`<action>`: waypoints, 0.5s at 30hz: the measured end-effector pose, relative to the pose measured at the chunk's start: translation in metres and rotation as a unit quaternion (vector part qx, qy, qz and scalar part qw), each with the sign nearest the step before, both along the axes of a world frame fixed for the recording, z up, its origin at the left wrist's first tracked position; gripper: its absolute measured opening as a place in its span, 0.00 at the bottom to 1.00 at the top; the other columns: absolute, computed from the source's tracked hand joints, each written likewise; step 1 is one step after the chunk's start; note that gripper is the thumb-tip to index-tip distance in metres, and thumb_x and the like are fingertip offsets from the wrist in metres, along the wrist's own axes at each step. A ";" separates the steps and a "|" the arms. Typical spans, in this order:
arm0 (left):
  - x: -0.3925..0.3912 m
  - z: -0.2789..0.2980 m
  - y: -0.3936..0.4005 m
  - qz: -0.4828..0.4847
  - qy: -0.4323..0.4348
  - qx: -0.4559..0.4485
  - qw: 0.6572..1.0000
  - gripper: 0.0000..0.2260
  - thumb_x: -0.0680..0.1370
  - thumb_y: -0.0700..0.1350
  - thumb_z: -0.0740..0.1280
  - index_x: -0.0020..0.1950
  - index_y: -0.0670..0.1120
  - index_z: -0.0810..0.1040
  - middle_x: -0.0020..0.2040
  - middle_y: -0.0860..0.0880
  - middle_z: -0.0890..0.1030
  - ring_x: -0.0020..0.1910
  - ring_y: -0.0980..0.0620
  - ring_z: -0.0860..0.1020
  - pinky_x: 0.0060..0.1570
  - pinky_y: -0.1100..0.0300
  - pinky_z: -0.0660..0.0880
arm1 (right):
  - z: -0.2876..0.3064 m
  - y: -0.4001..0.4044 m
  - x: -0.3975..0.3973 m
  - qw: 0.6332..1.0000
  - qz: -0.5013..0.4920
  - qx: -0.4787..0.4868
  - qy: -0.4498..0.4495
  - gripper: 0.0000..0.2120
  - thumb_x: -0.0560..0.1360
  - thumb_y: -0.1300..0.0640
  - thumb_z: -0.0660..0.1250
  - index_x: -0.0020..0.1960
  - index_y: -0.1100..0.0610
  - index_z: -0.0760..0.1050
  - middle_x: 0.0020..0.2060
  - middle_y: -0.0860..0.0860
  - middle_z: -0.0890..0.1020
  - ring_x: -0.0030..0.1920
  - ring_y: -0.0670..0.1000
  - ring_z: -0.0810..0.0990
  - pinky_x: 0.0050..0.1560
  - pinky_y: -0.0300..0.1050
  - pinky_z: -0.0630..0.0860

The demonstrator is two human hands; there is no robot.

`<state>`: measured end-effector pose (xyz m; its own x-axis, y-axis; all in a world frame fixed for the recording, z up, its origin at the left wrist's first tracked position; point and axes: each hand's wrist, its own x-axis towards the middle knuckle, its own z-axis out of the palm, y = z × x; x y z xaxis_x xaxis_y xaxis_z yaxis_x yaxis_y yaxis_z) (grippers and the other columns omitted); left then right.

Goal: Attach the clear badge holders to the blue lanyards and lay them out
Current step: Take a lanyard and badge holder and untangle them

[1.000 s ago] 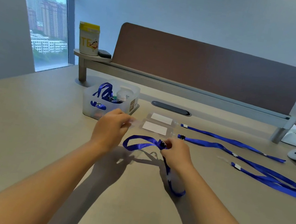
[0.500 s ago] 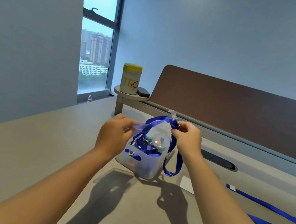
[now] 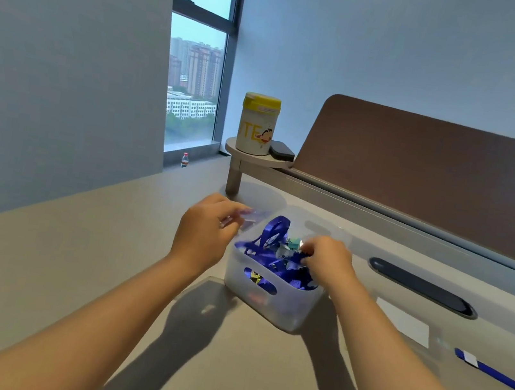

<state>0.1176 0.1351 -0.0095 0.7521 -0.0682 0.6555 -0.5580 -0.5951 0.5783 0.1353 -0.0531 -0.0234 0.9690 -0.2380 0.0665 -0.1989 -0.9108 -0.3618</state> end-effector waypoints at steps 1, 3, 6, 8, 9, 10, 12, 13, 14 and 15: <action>-0.001 0.000 0.000 -0.003 -0.002 0.003 1.000 0.09 0.73 0.36 0.65 0.52 0.41 0.78 0.48 0.38 0.80 0.42 0.51 0.71 0.37 0.71 0.66 | 0.001 0.001 -0.002 0.999 0.008 -0.021 0.028 0.15 0.74 0.57 0.65 0.60 0.52 0.76 0.59 0.56 0.78 0.60 0.60 0.73 0.55 0.49 0.70; -0.005 0.002 -0.003 -0.010 -0.008 0.009 1.000 0.09 0.73 0.36 0.65 0.52 0.40 0.78 0.48 0.38 0.80 0.42 0.50 0.72 0.39 0.64 0.69 | 0.007 0.003 -0.008 0.999 0.036 0.007 0.030 0.18 0.74 0.56 0.65 0.64 0.53 0.73 0.62 0.55 0.77 0.61 0.58 0.73 0.60 0.50 0.69; -0.017 0.007 -0.011 -0.020 -0.019 0.013 1.000 0.09 0.72 0.36 0.65 0.52 0.40 0.78 0.48 0.37 0.80 0.42 0.50 0.72 0.42 0.60 0.70 | 0.019 0.005 -0.034 0.992 0.052 0.112 -0.031 0.21 0.74 0.59 0.65 0.66 0.56 0.70 0.64 0.56 0.76 0.61 0.57 0.75 0.60 0.49 0.73; -0.027 0.011 -0.019 -0.029 -0.031 0.008 0.999 0.09 0.72 0.36 0.65 0.52 0.40 0.79 0.48 0.38 0.81 0.42 0.49 0.73 0.42 0.59 0.71 | 0.027 0.000 -0.057 0.985 0.060 0.144 -0.071 0.21 0.74 0.59 0.66 0.66 0.58 0.70 0.64 0.55 0.76 0.62 0.55 0.74 0.59 0.48 0.72; -0.034 0.012 -0.025 -0.037 -0.034 0.006 0.999 0.09 0.72 0.36 0.65 0.52 0.40 0.79 0.48 0.38 0.81 0.42 0.47 0.74 0.42 0.58 0.72 | 0.030 -0.004 -0.070 0.982 0.058 0.159 -0.088 0.21 0.73 0.58 0.66 0.65 0.59 0.71 0.63 0.56 0.76 0.61 0.54 0.75 0.58 0.47 0.72; -0.041 0.012 -0.031 -0.048 -0.036 0.005 0.998 0.09 0.72 0.36 0.66 0.52 0.41 0.79 0.47 0.38 0.81 0.42 0.46 0.75 0.42 0.58 0.73 | 0.032 -0.009 -0.084 0.978 0.054 0.175 -0.104 0.21 0.73 0.59 0.67 0.65 0.59 0.71 0.62 0.56 0.77 0.59 0.53 0.75 0.56 0.46 0.72; -0.059 0.011 -0.046 -0.076 -0.041 0.006 0.996 0.09 0.72 0.36 0.66 0.51 0.41 0.79 0.46 0.37 0.81 0.42 0.45 0.76 0.40 0.60 0.73 | 0.033 -0.023 -0.116 0.971 0.044 0.198 -0.127 0.20 0.73 0.59 0.67 0.64 0.59 0.71 0.61 0.57 0.77 0.54 0.50 0.74 0.52 0.43 0.71; -0.069 0.009 -0.055 -0.092 -0.043 0.003 0.995 0.09 0.72 0.36 0.66 0.51 0.40 0.79 0.46 0.38 0.81 0.41 0.45 0.76 0.38 0.61 0.72 | 0.032 -0.032 -0.134 0.969 0.034 0.203 -0.133 0.20 0.73 0.59 0.66 0.64 0.59 0.71 0.60 0.56 0.77 0.52 0.49 0.73 0.52 0.42 0.71; -0.080 0.007 -0.065 -0.108 -0.044 -0.004 0.993 0.08 0.72 0.36 0.66 0.50 0.40 0.79 0.46 0.38 0.81 0.42 0.46 0.76 0.38 0.63 0.71 | 0.030 -0.040 -0.151 0.969 0.021 0.206 -0.136 0.19 0.74 0.59 0.66 0.64 0.59 0.71 0.60 0.56 0.77 0.52 0.48 0.72 0.53 0.42 0.71; -0.092 0.003 -0.076 -0.126 -0.042 -0.012 0.991 0.08 0.72 0.36 0.66 0.50 0.39 0.79 0.46 0.37 0.81 0.43 0.46 0.75 0.39 0.64 0.71 | 0.027 -0.050 -0.169 0.968 0.005 0.209 -0.139 0.19 0.74 0.58 0.65 0.64 0.59 0.71 0.59 0.55 0.77 0.52 0.48 0.72 0.54 0.43 0.71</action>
<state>0.0258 0.0588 -0.0062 0.6565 -0.2307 0.7182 -0.7334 -0.4182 0.5360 -0.0334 -0.1033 0.0037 0.9302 -0.2907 0.2243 -0.0332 -0.6749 -0.7372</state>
